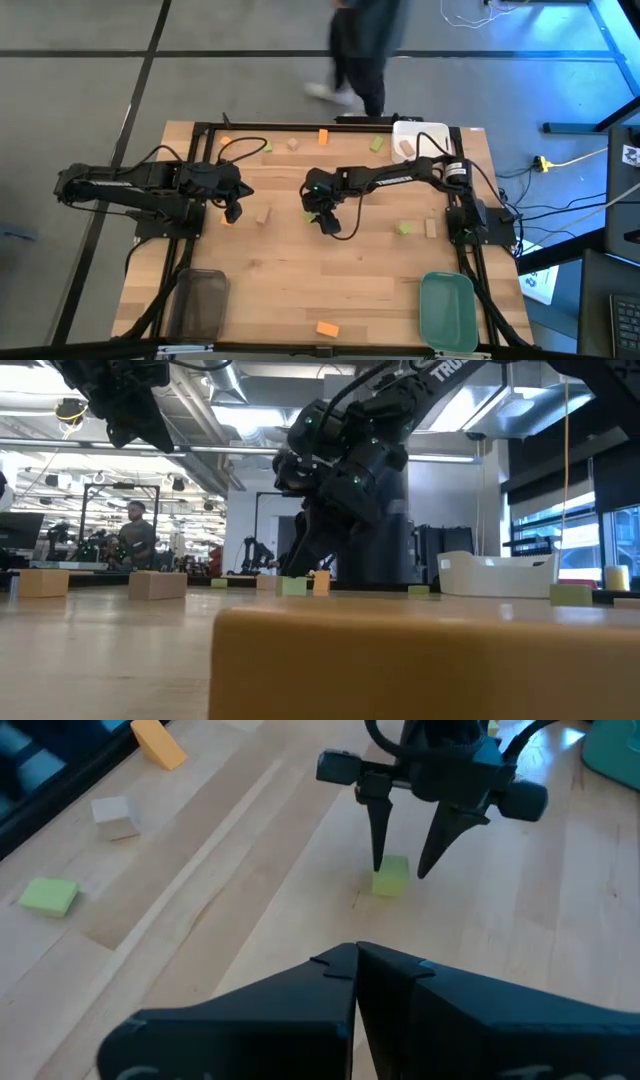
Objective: Sort & place blocks by color
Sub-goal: Put the bottom left green block into the blue bin
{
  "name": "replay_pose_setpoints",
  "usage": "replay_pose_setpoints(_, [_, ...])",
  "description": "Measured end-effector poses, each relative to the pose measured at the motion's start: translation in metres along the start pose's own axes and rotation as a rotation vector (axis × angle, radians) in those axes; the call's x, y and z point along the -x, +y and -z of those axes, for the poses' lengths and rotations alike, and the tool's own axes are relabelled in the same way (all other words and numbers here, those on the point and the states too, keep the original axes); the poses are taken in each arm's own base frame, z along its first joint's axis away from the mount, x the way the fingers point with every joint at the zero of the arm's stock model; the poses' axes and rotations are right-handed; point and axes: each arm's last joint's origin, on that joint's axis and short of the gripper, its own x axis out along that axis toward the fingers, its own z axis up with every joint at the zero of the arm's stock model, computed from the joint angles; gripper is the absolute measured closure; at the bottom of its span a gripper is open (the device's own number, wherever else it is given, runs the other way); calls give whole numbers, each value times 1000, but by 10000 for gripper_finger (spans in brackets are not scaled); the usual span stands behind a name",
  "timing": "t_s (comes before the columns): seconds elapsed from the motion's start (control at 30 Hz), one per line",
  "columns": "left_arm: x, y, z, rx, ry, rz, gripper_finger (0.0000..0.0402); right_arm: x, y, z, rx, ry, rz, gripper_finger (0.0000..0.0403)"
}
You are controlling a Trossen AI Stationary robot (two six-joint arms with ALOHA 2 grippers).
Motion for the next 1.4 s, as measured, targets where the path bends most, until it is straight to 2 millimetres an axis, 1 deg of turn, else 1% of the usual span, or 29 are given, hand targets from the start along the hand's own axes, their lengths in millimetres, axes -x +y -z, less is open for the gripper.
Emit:
replay_pose_setpoints(0.27, [0,0,0,-2,0,0,389,-8,-1,4,6,10,-3,196])
replay_pose_setpoints(0.37, [0,0,0,-2,0,0,388,-15,-2,7,5,13,-4,200])
replay_pose_setpoints(0.47, [0,0,0,-2,0,0,388,-17,-3,7,4,11,-4,222])
replay_pose_setpoints(0.57, [0,0,0,-2,-1,0,388,-18,-3,8,-24,18,-6,269])
replay_pose_setpoints(0.6, [0,0,0,-2,0,0,388,-18,-3,8,-33,17,-6,274])
replay_pose_setpoints(0.7, [0,0,0,-2,0,0,388,-16,-2,7,-117,16,-13,273])
replay_pose_setpoints(0.77, [0,0,0,-2,0,0,388,-10,-1,5,-159,15,-23,273])
replay_pose_setpoints(0.87, [0,0,0,-3,1,0,388,6,2,0,-229,21,-24,273])
replay_pose_setpoints(1.03, [0,0,0,-13,1,0,388,48,17,-18,-266,105,-36,273])
replay_pose_setpoints(1.13, [0,-1,0,-55,10,25,388,75,33,-32,-258,163,-32,273])
replay_pose_setpoints(1.23, [0,-2,1,-89,22,65,388,101,49,-42,-299,235,3,273])
replay_pose_setpoints(1.4, [0,-3,1,-90,32,90,388,133,84,-45,-435,418,94,273])
